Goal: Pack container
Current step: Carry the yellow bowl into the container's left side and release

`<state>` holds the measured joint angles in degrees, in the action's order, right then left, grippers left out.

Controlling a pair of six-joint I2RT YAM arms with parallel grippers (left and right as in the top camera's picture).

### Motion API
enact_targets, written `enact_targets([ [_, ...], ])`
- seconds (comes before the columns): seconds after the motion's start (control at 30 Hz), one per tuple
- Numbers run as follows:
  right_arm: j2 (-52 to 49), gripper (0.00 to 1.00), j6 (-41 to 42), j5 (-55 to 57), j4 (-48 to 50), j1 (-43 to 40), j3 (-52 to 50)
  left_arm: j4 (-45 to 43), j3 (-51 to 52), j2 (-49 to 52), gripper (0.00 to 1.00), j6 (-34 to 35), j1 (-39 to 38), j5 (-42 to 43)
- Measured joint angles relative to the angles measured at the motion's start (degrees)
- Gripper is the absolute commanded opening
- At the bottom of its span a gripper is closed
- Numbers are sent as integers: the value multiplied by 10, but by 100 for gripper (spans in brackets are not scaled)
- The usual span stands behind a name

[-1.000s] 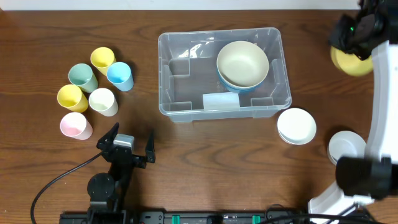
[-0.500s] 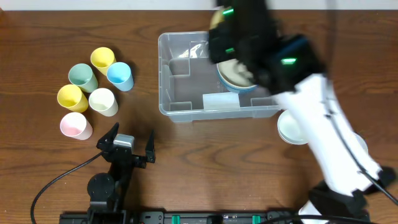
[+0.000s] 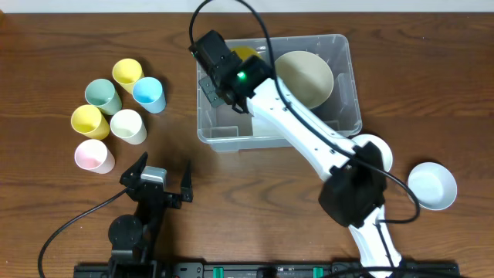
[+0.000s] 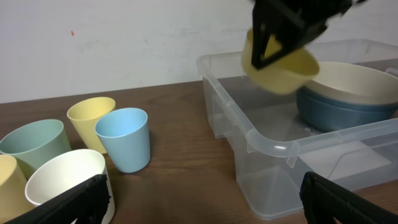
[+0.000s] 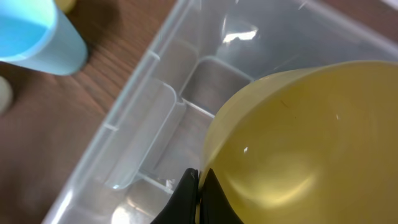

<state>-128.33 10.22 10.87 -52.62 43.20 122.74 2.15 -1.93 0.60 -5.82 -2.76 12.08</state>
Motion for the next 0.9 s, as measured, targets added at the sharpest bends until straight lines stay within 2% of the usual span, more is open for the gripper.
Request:
enact_targets([
  [0.33,-67,2,-3,5,38,-3,0,0,0,0,98,0,0,0],
  [0.53,-97,20,-5,9,54,-12,0,0,0,0,98,0,0,0],
  [0.9,-99,23,-7,16,49,-42,3,0,0,0,98,0,0,0],
])
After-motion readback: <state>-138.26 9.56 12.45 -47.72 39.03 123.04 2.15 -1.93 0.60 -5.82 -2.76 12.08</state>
